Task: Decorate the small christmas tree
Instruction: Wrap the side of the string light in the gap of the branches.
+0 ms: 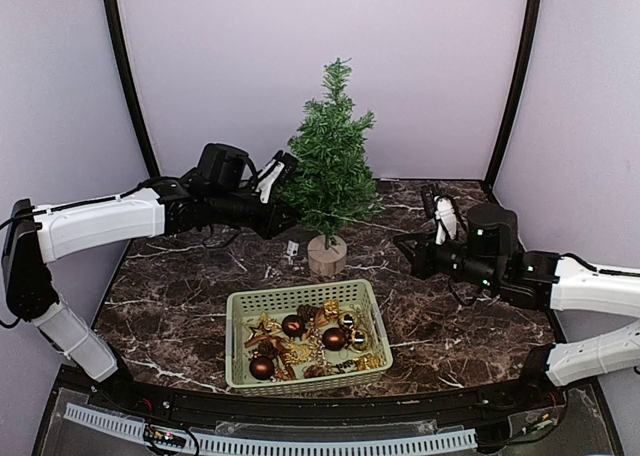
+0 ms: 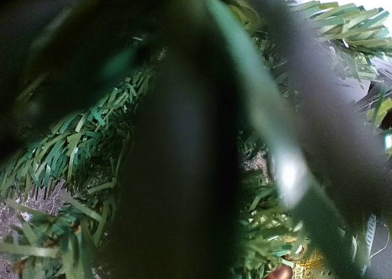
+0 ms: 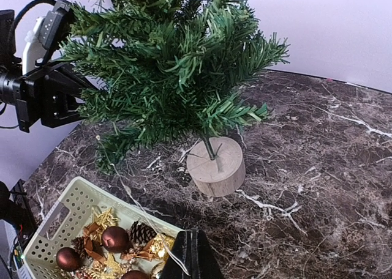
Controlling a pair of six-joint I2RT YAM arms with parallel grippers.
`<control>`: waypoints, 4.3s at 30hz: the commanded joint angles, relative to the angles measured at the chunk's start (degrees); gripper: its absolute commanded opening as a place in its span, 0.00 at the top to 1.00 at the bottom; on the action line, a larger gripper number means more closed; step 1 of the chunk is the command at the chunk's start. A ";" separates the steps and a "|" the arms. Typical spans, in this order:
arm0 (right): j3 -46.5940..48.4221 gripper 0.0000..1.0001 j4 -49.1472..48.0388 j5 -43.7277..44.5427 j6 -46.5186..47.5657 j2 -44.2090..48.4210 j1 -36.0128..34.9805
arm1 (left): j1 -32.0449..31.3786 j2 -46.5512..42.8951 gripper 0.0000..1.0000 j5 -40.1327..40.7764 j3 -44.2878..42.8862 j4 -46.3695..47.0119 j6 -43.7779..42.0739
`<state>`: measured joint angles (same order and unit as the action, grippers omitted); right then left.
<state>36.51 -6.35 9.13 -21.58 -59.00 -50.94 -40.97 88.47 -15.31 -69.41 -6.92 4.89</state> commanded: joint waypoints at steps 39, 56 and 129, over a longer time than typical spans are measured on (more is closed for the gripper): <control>4.38 1.00 4.41 4.32 -3.25 -0.37 -4.95 | 0.59 -3.01 1.00 -2.05 5.20 9.06 -0.74; 2.13 1.00 5.93 10.75 -9.06 -1.32 -1.54 | 0.58 0.07 0.96 -1.57 4.12 10.01 0.22; 4.89 1.00 12.30 17.39 -12.71 -0.72 4.36 | 0.52 -5.18 1.00 -2.58 8.80 13.63 6.45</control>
<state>41.93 5.15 24.56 -32.58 -60.42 -47.11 -40.64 85.91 -20.29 -61.56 5.96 10.96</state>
